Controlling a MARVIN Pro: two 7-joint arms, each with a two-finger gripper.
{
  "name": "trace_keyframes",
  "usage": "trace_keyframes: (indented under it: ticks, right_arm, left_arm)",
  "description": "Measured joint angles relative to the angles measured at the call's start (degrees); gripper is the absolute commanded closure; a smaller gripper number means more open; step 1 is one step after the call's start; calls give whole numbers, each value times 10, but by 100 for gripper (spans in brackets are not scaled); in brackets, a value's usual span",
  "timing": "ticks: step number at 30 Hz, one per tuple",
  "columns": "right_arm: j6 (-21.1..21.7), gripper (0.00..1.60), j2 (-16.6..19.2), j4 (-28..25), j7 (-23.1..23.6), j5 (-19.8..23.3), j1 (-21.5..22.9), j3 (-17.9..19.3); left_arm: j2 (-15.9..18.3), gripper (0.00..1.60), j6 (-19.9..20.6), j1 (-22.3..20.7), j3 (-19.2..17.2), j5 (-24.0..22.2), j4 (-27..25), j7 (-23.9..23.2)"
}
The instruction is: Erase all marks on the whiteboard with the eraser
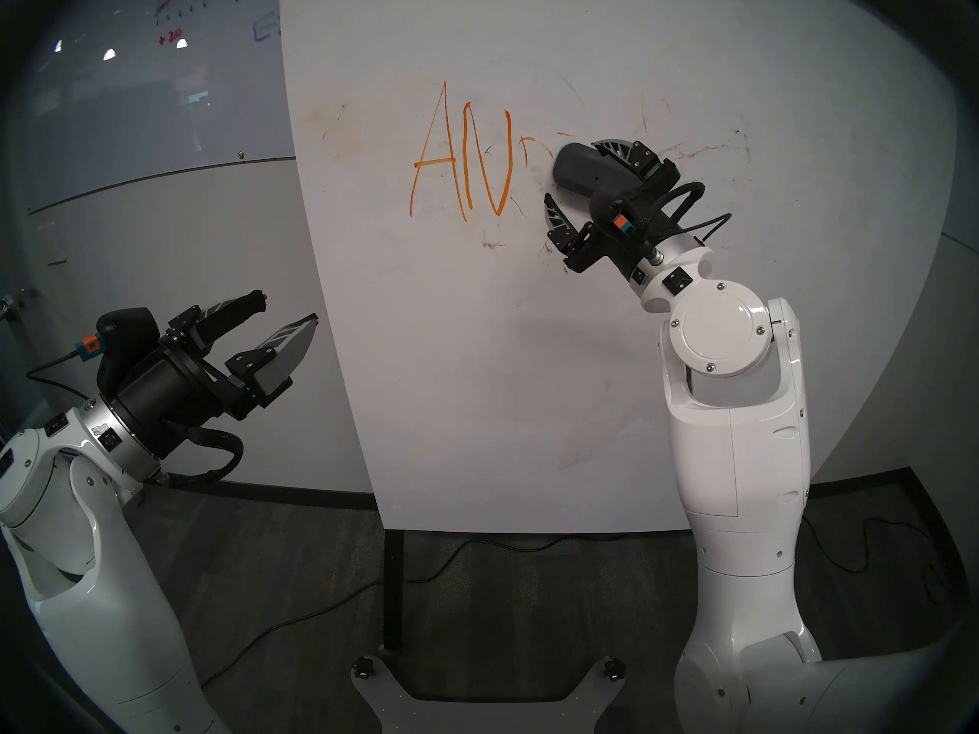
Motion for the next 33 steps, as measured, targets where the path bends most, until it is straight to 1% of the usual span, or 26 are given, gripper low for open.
trace_keyframes:
  ticks: [9,18,33]
  right_arm:
    - [-19,0,7,22,-18,-19,18,4]
    - [-30,0,17,26,-14,-26,29,10]
    - [-36,0,39,28,43,-17,42,24]
  left_arm:
    - [0,0,0,0,0,0,0,0]
    - [0,0,0,0,0,0,0,0]
    - [0,0,0,0,0,0,0,0]
